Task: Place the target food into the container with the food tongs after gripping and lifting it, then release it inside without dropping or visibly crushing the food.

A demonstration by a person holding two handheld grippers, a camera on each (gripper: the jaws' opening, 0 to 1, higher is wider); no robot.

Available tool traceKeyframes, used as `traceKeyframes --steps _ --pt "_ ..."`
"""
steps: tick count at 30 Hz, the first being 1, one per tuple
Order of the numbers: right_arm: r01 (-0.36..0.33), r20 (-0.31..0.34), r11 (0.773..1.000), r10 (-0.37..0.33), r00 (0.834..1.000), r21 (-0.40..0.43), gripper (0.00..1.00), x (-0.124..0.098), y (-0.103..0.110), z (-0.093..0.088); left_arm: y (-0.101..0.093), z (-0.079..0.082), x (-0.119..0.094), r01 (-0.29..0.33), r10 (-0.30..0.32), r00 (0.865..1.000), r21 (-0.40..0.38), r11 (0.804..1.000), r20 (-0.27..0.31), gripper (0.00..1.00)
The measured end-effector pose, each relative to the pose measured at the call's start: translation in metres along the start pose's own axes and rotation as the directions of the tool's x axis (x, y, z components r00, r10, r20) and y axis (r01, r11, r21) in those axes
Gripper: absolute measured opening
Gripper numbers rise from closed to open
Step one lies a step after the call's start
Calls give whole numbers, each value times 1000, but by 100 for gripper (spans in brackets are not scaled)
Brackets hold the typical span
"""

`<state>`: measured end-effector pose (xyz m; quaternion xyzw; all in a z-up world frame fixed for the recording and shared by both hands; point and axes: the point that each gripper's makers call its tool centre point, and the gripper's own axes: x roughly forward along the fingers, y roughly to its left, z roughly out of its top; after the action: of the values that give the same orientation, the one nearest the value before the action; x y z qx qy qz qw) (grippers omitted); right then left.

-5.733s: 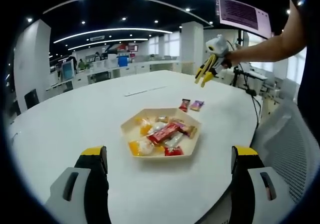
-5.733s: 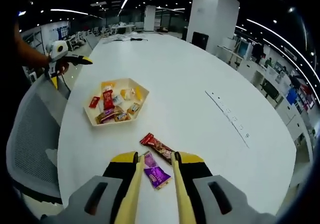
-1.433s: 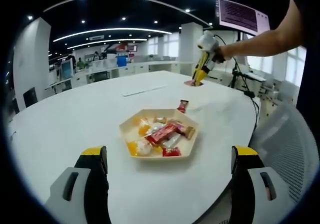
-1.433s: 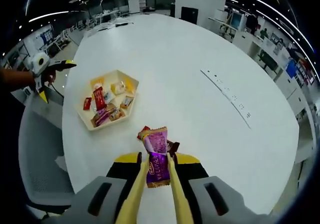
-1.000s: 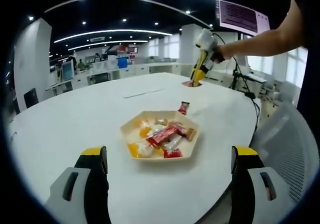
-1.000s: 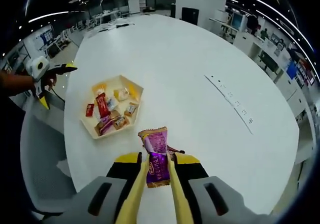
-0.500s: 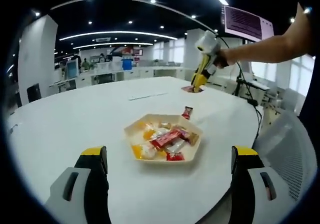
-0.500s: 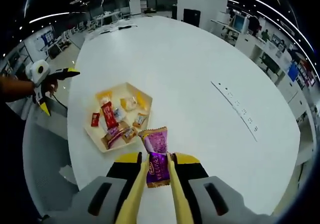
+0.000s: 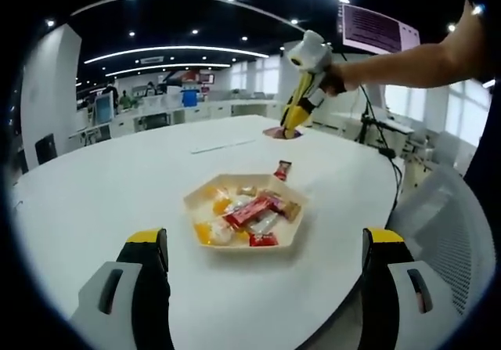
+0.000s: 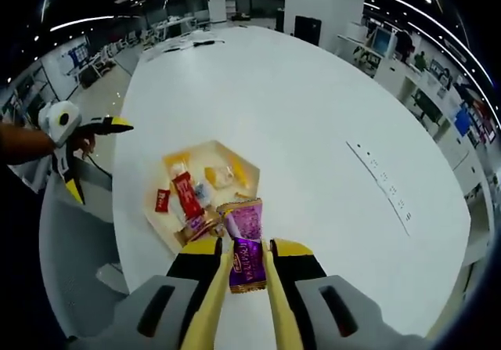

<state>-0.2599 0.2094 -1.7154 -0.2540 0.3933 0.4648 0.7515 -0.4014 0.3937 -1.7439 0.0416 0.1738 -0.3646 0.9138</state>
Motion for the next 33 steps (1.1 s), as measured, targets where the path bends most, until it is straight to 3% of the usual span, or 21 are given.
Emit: traceKeyframes --steps 16,33 --pt "-35 41 999 34 999 10 23 17 26 35 -2 2 -1 5 -5 1000 1 1000 13 100" --pt "-62 48 997 64 997 -38 24 30 51 59 0 2 0 5 -5 1000 -9 1000 10 100"
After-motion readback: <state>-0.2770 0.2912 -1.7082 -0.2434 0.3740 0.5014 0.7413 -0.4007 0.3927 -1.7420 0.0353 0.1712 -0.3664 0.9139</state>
